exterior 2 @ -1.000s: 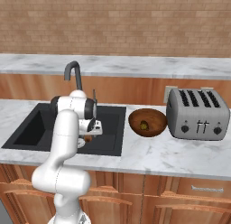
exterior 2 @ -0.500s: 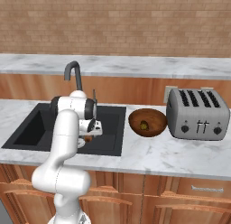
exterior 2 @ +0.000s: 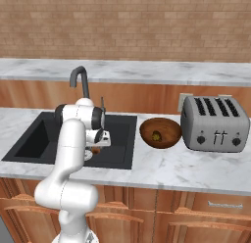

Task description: Pick the sweet potatos from the cabinet and place them in one bowl. Pick the potato from the sink and place it in the other bowl.

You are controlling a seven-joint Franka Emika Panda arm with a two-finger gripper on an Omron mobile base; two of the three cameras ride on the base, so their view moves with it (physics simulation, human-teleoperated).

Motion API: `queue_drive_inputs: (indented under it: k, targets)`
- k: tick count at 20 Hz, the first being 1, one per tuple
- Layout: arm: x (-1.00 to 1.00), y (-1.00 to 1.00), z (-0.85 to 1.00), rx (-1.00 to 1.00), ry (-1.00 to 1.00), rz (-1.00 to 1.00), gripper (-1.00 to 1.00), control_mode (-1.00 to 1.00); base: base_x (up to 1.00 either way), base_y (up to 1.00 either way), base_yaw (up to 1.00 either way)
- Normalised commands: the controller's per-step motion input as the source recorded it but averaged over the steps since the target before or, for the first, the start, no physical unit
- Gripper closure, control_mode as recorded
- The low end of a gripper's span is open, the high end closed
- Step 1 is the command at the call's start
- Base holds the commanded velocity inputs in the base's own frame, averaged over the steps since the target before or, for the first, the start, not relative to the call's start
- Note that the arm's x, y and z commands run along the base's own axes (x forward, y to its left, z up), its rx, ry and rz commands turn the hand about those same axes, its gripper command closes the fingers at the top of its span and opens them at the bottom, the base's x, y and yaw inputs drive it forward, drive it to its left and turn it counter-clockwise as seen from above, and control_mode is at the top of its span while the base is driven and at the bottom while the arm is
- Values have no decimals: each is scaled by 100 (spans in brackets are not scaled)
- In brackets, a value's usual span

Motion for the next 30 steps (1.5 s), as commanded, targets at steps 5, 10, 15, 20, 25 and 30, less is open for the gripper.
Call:
queue_drive_inputs:
  k: [5,10,15,20,25,30]
  targets:
    - [0,0,0,0,0,0,100,-100,0,0,0]
    - [0,-39,13,4,0,0,100,-100,0,0,0]
    - [-26,-51,64,8,-4,0,100,-100,0,0,0]
    - [-66,-23,50,7,-10,0,100,-100,0,0,0]
    - [-74,-21,67,6,-9,0,100,-100,0,0,0]
    - [-22,-4,83,3,-12,0,100,-100,0,0,0]
